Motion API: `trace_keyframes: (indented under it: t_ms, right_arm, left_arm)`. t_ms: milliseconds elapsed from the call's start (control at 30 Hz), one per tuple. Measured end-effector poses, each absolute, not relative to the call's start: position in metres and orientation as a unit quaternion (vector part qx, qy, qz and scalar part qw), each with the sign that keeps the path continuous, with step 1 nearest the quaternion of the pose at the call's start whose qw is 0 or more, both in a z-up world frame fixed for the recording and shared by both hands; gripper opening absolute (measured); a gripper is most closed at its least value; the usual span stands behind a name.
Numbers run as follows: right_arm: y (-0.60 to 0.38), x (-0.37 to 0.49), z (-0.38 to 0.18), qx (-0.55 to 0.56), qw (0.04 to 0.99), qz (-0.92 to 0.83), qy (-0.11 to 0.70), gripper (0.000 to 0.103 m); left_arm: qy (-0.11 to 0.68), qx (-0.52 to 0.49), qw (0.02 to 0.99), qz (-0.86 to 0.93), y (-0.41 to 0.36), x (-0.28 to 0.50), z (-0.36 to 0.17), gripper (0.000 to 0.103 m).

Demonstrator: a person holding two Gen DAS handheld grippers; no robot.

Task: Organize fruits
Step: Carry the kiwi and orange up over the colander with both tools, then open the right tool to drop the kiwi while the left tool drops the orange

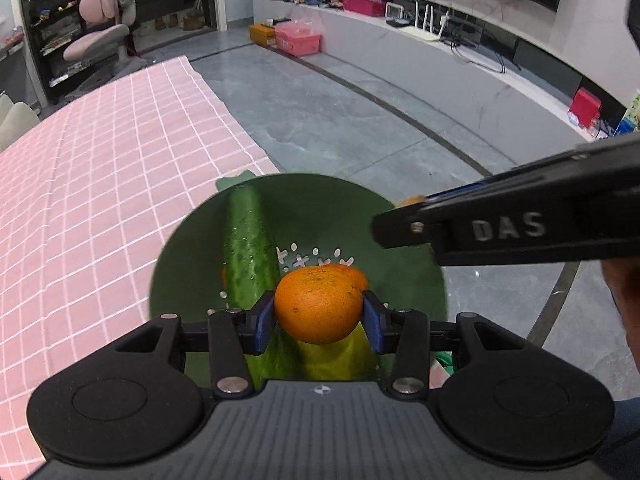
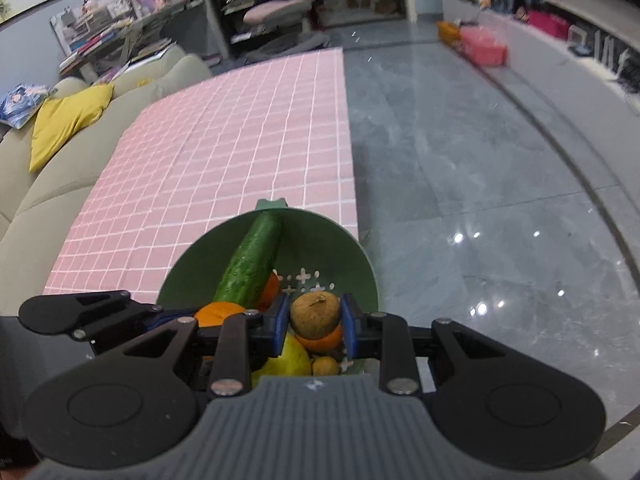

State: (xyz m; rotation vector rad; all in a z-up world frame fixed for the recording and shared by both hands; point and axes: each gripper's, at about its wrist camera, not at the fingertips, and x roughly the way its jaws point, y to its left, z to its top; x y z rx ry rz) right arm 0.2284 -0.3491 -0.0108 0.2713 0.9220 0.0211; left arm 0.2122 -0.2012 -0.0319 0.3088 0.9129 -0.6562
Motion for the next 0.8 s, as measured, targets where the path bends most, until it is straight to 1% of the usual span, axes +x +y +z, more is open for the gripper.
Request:
trace_keyframes:
  t_ms: [233,333,600,800]
  right_arm:
    - [-0.354,0.262,-0.038,0.121,0.874,0.025,0.471,0.024]
    - [-0.353,0.267,-0.044,0.113,0.87,0.029,0.478,0.024]
    - [-0.352,0.278,-0.055,0.097,0.865,0.044,0.49,0.024]
    - [-0.349,0.291,-0.058,0.077,0.858,0.062,0.504,0.024]
  left_arm:
    - [0.432,0.147,0.831,-0.318,-0.21,0.221,-0.038,0.051]
    - [0.435,0.15,0.829,-0.319,-0.212,0.223,-0.04,0.053]
    - [0.452,0.136,0.824,-0.314,-0.217,0.234,-0.048,0.055]
    - [0.445,0.144,0.829,-0.306,-0.218,0.235,-0.048,0.056]
